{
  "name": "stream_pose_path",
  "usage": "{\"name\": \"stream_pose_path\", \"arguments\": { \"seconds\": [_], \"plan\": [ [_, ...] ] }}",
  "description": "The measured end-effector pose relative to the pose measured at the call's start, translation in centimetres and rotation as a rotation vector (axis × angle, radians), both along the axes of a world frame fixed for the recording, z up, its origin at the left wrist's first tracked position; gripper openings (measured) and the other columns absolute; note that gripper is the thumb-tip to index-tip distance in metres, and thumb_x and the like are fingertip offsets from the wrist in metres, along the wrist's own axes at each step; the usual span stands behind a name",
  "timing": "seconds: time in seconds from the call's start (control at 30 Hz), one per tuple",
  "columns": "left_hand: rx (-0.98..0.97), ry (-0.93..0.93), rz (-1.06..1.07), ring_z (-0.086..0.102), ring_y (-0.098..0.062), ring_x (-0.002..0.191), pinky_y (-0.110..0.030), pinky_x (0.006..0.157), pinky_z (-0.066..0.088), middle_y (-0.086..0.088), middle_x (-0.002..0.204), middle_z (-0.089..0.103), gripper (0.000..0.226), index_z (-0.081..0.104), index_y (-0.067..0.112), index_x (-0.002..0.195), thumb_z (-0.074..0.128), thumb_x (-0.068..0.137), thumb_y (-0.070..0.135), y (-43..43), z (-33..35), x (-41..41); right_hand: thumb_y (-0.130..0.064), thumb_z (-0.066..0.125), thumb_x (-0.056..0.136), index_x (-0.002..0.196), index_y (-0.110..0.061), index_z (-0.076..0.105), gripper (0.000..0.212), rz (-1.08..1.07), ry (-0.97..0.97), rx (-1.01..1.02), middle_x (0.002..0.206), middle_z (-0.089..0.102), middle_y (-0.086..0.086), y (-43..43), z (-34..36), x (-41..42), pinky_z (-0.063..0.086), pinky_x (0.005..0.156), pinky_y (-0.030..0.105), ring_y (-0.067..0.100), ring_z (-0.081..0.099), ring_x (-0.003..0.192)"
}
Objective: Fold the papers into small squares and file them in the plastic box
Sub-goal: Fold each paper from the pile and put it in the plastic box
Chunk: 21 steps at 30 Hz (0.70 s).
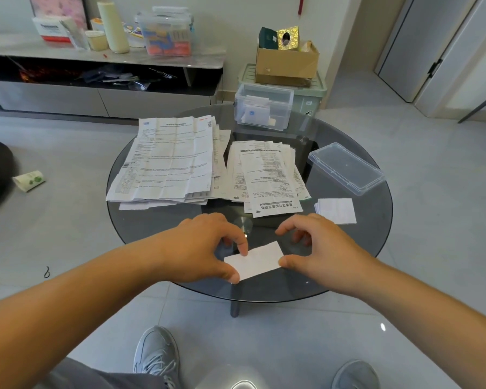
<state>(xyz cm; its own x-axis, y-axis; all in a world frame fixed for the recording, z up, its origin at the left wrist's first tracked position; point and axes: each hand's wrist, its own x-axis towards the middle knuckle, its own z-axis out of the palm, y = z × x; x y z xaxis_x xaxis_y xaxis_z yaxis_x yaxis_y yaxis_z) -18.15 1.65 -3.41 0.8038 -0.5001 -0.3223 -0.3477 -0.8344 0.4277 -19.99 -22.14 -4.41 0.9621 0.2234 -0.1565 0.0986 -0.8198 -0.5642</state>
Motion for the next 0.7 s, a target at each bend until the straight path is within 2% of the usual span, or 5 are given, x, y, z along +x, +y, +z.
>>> {"name": "stream_pose_path", "arguments": {
  "seconds": [0.1, 0.23, 0.4, 0.53, 0.7],
  "plan": [
    [-0.032, -0.006, 0.016, 0.051, -0.005, 0.102, -0.026, 0.091, 0.048, 0.018, 0.110, 0.049, 0.043, 0.062, 0.045, 0.112, 0.082, 0.075, 0.052, -0.2, -0.1, 0.0, -0.032, 0.072, 0.089, 0.110, -0.040, 0.065, 0.023, 0.148, -0.138, 0.016, 0.107, 0.046, -0.024, 0.3, -0.4, -0.6, 0.039, 0.094, 0.019, 0.000, 0.042, 0.109],
    [-0.059, -0.033, 0.026, 0.052, -0.005, 0.101, -0.026, 0.089, 0.049, 0.016, 0.110, 0.050, 0.056, 0.056, 0.041, 0.121, 0.084, 0.074, 0.049, -0.8, 0.1, -0.4, -0.035, 0.064, 0.094, 0.120, -0.035, 0.066, 0.026, 0.318, -0.238, -0.073, 0.114, 0.047, -0.022, 1.2, -1.4, -1.3, 0.042, 0.094, 0.025, 0.003, 0.040, 0.109],
    [-0.050, -0.066, 0.086, 0.058, -0.005, 0.091, -0.028, 0.082, 0.054, 0.014, 0.104, 0.055, 0.063, 0.057, 0.032, 0.124, 0.086, 0.070, 0.050, -2.5, 0.4, -0.7, -0.034, 0.068, 0.092, 0.119, -0.033, 0.067, 0.027, 0.312, -0.231, -0.050, 0.115, 0.049, -0.022, 0.9, -1.8, -1.0, 0.043, 0.094, 0.023, 0.003, 0.042, 0.110],
    [-0.023, -0.041, 0.146, 0.058, -0.004, 0.078, -0.023, 0.065, 0.046, 0.013, 0.089, 0.060, 0.056, 0.061, 0.030, 0.107, 0.090, 0.063, 0.050, -3.5, 0.3, -0.2, -0.031, 0.070, 0.091, 0.112, -0.037, 0.069, 0.022, 0.301, -0.167, -0.019, 0.112, 0.050, -0.026, 0.6, -1.6, -0.5, 0.041, 0.087, 0.014, -0.002, 0.046, 0.110],
    [-0.036, 0.049, 0.158, 0.056, -0.007, 0.071, -0.023, 0.059, 0.041, 0.012, 0.081, 0.059, 0.045, 0.064, 0.029, 0.091, 0.093, 0.060, 0.045, -3.8, 0.6, 0.4, -0.030, 0.074, 0.087, 0.119, -0.038, 0.063, 0.035, 0.148, -0.108, 0.121, 0.112, 0.054, -0.024, 0.2, -1.4, 0.5, 0.052, 0.085, 0.022, -0.001, 0.054, 0.101]
  ]
}}
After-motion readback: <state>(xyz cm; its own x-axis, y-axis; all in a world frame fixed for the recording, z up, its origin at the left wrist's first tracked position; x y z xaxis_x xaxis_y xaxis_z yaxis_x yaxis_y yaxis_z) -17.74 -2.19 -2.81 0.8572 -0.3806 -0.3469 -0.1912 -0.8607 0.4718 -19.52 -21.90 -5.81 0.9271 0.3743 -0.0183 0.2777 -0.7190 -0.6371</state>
